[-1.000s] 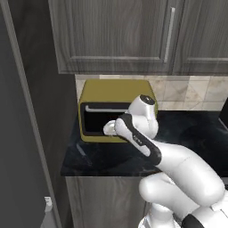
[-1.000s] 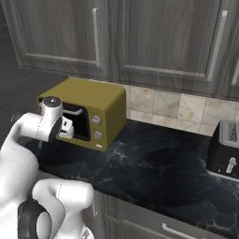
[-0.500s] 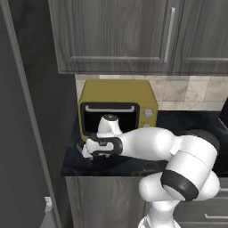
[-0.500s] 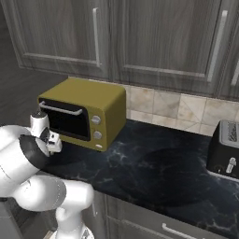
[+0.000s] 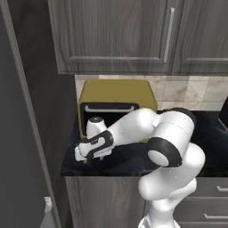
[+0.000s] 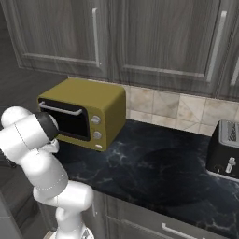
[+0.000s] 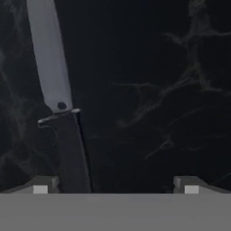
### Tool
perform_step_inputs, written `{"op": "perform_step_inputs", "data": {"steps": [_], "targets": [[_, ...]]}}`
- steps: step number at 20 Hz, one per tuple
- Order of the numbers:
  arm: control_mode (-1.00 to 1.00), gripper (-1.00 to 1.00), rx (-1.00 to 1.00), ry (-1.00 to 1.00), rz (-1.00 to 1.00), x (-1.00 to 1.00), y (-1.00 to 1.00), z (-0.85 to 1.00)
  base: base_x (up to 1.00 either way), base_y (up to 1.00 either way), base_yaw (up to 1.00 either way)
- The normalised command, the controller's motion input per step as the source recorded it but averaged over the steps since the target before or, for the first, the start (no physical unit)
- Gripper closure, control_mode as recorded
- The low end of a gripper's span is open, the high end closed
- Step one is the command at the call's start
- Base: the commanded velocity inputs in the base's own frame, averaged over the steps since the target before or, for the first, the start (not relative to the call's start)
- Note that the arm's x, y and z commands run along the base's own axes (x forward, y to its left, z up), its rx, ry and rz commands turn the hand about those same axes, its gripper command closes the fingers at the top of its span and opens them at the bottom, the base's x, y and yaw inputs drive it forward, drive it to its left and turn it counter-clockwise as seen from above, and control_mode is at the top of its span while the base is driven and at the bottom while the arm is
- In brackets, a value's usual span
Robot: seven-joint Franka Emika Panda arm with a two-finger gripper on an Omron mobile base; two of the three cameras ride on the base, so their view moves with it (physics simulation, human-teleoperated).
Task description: Retrieve the butter from the fridge and place it on a plate on the dining table. Then retrieve the butter knife by the fridge and place it near the plate.
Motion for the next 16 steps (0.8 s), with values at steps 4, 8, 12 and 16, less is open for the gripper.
{"op": "perform_step_inputs", "data": {"steps": [4, 8, 12, 16], "targets": [[-1.00, -1.00, -0.02, -0.08, 0.04, 0.13, 0.11, -0.29, 0.00, 0.00, 0.00], [-1.00, -1.00, 0.00, -0.08, 0.05, 0.01, 0.10, -0.28, 0.00, 0.00, 0.00], [-1.00, -1.00, 0.00, -0.09, 0.06, 0.00, 0.01, -0.48, 0.00, 0.00, 0.00], [-1.00, -1.00, 0.00, -0.07, 0.05, 0.01, 0.00, -0.56, 0.00, 0.00, 0.00]]}}
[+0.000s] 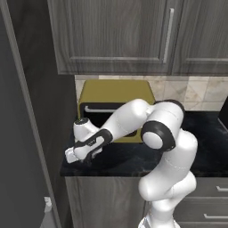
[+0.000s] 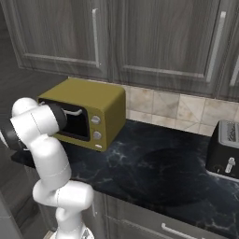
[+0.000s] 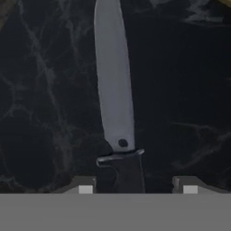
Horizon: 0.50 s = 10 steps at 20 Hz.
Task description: Retrieve the butter from the fridge and place it on a plate on the dining table. Then retrieve the butter knife by the fridge and place it near the plate.
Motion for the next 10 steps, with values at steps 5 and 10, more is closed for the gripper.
{"op": "perform_step_inputs", "data": {"steps": [5, 10], "targets": [[-1.00, 1.00, 0.00, -0.02, 0.02, 0.00, -0.03, -0.55, 0.00, 0.00, 0.00], [-1.00, 1.00, 0.00, 0.01, -0.01, 0.02, -0.32, -0.38, 0.00, 0.00, 0.00]]}}
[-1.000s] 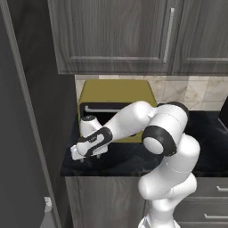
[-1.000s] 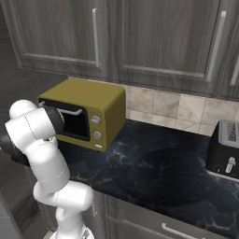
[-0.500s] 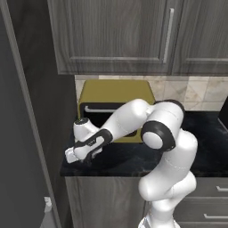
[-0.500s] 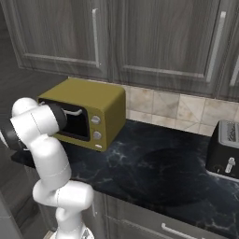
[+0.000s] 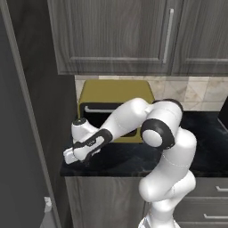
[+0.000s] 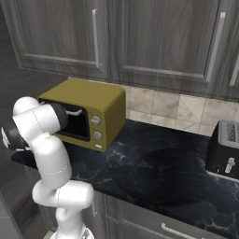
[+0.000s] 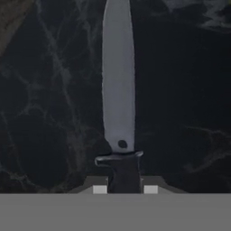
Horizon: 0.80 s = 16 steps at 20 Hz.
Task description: Retrieve the butter from the fridge and place it on a plate on the dining table. Then retrieve the butter knife by the fridge and place it near the plate.
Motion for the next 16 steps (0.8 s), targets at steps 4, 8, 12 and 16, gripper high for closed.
{"op": "perform_step_inputs", "data": {"steps": [4, 8, 12, 16], "targets": [[-1.00, 1.00, 0.02, 0.06, -0.04, -0.01, -0.45, -0.14, 0.00, 0.00, 0.00], [-1.00, 1.00, 0.01, 0.06, 0.00, 0.00, -0.14, -0.08, 0.00, 0.00, 0.00], [-1.00, 1.00, 0.02, -0.01, 0.00, -0.42, -0.21, 0.48, 0.00, 0.00, 0.00], [-1.00, 1.00, 0.00, 0.00, 0.00, -0.51, -0.01, 0.99, 0.00, 0.00, 0.00]]}}
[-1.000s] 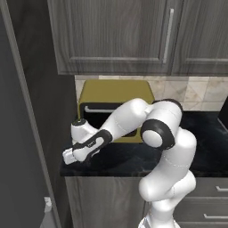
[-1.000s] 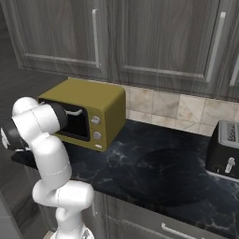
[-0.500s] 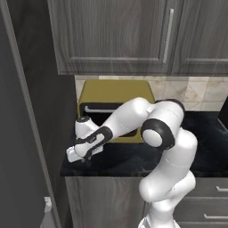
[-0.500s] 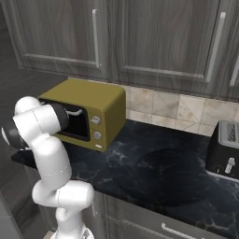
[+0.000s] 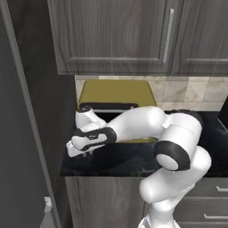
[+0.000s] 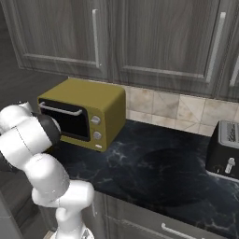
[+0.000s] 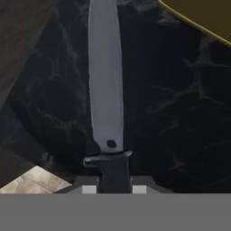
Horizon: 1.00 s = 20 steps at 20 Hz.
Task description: Retrieve the butter from the fridge and place it on a plate on the dining table. Then retrieve the butter knife by the fridge and place it near the plate.
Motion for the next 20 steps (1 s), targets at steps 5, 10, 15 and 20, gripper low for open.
{"op": "perform_step_inputs", "data": {"steps": [5, 10, 15, 20], "targets": [[-1.00, 1.00, 0.00, 0.00, 0.00, -0.65, -0.01, 1.00, 0.00, 0.00, 0.00], [-1.00, 1.00, 0.00, 0.00, 0.00, -0.68, -0.36, 1.00, 0.00, 0.00, 0.00], [-1.00, 1.00, 0.00, 0.00, -0.02, -0.65, -0.69, 0.90, 0.00, 0.00, 0.00], [-1.00, 1.00, 0.00, 0.00, -0.07, -0.59, -0.86, 0.68, 0.00, 0.00, 0.00]]}}
